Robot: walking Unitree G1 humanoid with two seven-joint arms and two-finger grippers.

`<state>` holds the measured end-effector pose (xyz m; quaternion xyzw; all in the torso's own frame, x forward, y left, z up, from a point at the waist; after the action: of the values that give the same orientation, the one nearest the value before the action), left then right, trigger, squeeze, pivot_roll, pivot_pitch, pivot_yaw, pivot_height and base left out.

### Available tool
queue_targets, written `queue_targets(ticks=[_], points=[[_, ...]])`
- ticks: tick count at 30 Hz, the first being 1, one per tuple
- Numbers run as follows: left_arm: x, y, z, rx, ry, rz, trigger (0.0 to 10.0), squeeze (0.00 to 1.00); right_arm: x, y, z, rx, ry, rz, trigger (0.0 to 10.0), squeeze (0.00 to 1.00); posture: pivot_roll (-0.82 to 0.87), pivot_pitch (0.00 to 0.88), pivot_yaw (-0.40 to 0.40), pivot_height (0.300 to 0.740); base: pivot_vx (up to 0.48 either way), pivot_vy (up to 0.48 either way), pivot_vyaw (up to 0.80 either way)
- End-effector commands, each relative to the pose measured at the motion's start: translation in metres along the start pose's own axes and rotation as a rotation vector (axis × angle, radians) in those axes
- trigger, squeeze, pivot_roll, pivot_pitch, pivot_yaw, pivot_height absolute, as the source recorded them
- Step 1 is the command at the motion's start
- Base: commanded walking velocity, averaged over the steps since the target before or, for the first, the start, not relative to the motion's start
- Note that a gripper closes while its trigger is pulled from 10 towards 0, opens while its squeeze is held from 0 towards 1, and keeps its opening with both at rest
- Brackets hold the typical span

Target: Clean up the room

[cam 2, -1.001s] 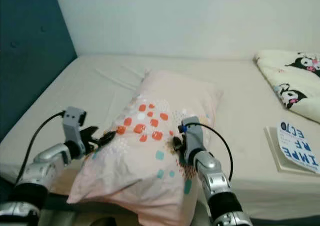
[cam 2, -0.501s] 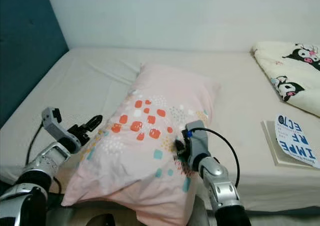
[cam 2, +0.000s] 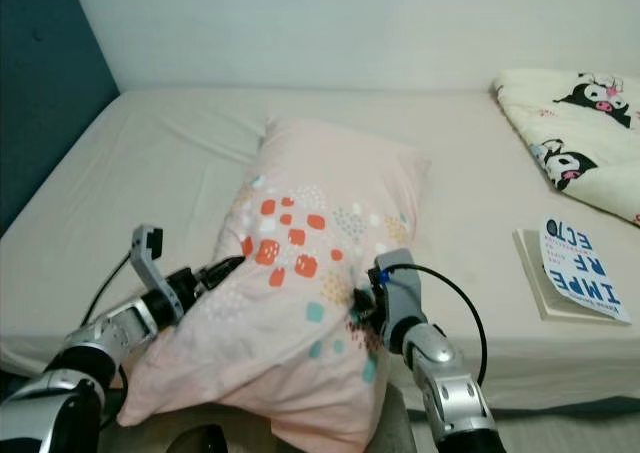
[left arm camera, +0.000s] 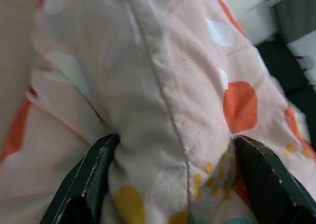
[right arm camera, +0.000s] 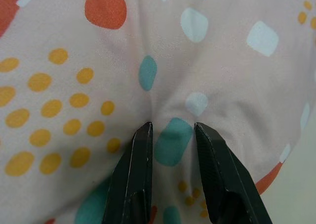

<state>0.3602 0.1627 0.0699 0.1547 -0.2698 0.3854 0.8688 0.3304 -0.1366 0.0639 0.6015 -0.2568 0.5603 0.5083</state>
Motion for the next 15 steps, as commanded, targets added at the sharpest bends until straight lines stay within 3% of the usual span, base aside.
queue_targets(ticks=[1,5,10,15], points=[[-0.017,-0.001,0.002,-0.040,0.073,-0.049,10.0,1.00,-0.007,0.000,-0.006,0.021,-0.012,-0.030,10.0,0.00,-0.13,0.153,-0.028,0.581,0.000,0.000,0.00],[-0.018,0.003,0.011,-0.140,0.155,-0.067,10.0,1.00,-0.007,0.000,-0.007,0.022,-0.015,-0.033,10.0,0.00,-0.12,0.152,-0.029,0.581,0.000,0.000,0.00],[-0.028,0.005,0.018,-0.210,0.192,-0.115,10.0,1.00,-0.007,-0.002,-0.009,0.028,-0.016,-0.037,10.0,0.00,-0.11,0.149,-0.032,0.581,0.000,0.000,0.00],[-0.044,0.003,0.021,-0.226,0.131,-0.187,10.0,1.00,-0.007,-0.002,-0.011,0.034,-0.017,-0.039,10.0,0.00,-0.11,0.146,-0.034,0.581,0.000,0.000,0.00]])
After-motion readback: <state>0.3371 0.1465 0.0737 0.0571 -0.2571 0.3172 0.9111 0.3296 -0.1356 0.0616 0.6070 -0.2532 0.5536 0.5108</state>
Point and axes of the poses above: a point about 5 cm out from each wrist's last joint towards the gripper, its own y axis pointing back from the gripper into the wrist, its own x axis along the axis of the wrist's last joint, z = x × y, the point moved 4 cm from there along -y, pointing out of the wrist towards the gripper, and after that the axes turned 9 degrees about y, right-handed, at the moved point
